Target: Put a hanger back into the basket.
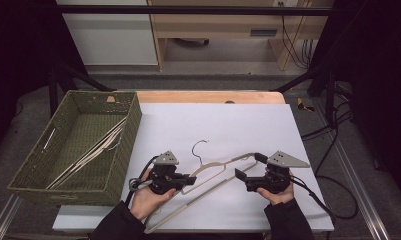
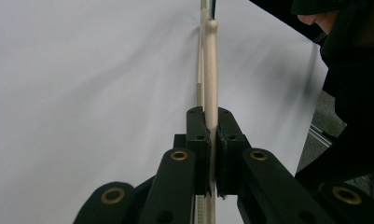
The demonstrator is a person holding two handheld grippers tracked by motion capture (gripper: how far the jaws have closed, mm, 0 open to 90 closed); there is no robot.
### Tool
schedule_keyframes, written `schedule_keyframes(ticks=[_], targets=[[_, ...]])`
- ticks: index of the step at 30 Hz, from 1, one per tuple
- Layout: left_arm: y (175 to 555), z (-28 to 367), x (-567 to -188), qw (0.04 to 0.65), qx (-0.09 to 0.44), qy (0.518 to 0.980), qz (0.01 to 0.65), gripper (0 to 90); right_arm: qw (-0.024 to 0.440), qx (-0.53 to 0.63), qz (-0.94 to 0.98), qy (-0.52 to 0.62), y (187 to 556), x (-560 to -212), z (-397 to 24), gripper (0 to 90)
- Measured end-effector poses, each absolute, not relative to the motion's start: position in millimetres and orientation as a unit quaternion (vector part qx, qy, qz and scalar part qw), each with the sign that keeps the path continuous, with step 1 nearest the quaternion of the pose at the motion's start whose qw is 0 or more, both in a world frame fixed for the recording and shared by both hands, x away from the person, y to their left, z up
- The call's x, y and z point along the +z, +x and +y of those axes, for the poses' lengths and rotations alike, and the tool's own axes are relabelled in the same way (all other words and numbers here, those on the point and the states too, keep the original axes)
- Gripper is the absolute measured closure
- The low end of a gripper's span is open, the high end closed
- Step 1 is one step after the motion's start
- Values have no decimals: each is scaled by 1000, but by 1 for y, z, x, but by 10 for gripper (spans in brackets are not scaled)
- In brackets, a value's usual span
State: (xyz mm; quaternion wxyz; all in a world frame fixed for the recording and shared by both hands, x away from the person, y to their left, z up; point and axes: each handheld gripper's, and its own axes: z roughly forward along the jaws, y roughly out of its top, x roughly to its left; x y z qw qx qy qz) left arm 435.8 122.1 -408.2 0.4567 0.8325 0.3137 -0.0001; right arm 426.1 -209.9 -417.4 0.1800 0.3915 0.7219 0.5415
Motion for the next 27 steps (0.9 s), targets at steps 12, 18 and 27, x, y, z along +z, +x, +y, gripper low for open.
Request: schedule_keyframes(ticks=[12, 18, 27], targets=[[432, 147, -360, 484, 72, 818, 304, 864, 219, 538, 711, 397, 422, -410, -234, 36], [434, 154, -327, 480, 107, 823, 285, 864, 225, 533, 710, 402, 421, -409, -237, 27], [440, 162, -286, 480, 135, 826, 264, 864, 233, 530, 706, 409, 421, -408, -242, 17]])
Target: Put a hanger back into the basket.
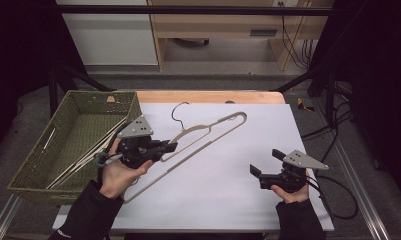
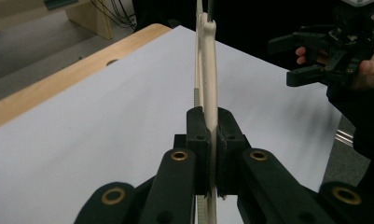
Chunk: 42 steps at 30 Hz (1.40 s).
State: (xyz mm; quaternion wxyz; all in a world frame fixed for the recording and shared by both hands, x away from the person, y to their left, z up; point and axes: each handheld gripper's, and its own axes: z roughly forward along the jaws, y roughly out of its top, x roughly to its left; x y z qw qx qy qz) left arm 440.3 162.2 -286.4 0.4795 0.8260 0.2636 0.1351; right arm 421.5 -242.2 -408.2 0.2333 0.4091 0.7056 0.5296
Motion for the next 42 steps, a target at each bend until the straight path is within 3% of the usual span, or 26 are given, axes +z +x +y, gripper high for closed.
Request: schedule_keyframes(ticks=[26, 42], targets=[[469, 243, -215, 473, 209, 812, 270, 864, 235, 523, 707, 413, 423, -411, -245, 14], [480, 306, -218, 449, 248, 808, 291, 864, 232, 519, 709, 417, 425, -413, -244, 14]])
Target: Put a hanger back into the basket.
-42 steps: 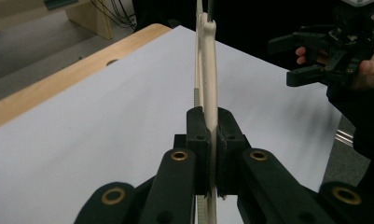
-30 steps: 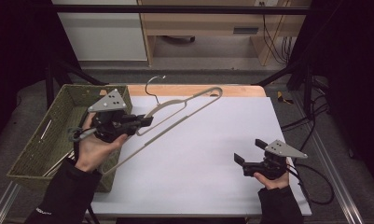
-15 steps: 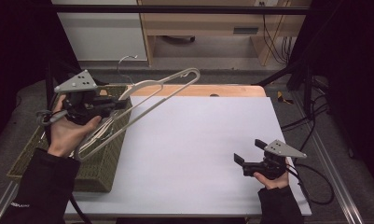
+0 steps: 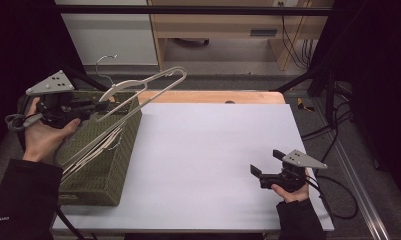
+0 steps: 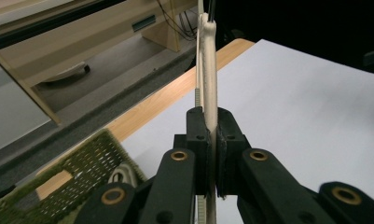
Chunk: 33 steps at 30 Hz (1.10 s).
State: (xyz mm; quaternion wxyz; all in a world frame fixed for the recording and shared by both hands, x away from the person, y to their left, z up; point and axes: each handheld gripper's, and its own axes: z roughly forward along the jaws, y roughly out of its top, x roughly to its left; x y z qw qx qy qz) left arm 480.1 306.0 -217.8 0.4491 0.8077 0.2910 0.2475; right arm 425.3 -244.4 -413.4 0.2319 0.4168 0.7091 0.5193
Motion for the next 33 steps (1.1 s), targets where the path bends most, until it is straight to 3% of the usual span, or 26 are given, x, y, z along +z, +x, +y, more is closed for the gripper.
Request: schedule_keyframes(ticks=[33], targets=[[499, 400, -270, 395, 271, 802, 356, 864, 231, 521, 709, 416, 425, -414, -246, 11]])
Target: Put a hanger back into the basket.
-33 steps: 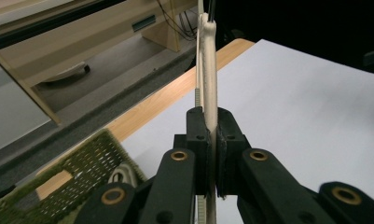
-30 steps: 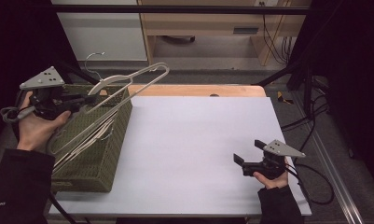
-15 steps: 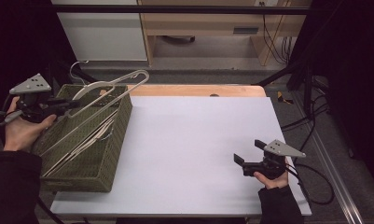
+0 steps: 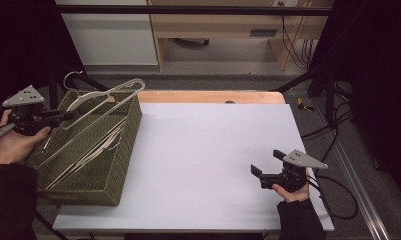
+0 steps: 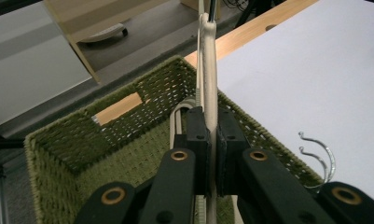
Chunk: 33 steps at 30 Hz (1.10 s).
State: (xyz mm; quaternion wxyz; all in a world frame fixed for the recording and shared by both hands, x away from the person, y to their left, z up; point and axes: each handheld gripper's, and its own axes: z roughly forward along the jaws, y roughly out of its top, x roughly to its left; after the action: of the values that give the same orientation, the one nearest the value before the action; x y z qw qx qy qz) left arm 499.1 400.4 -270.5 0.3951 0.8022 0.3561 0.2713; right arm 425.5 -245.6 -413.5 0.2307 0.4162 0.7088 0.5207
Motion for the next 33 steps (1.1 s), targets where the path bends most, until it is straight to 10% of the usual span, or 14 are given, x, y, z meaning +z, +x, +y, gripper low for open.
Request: schedule_keyframes(ticks=[33], targets=[[500, 428, -352, 339, 272, 810, 395, 864, 230, 518, 711, 416, 426, -414, -245, 11]])
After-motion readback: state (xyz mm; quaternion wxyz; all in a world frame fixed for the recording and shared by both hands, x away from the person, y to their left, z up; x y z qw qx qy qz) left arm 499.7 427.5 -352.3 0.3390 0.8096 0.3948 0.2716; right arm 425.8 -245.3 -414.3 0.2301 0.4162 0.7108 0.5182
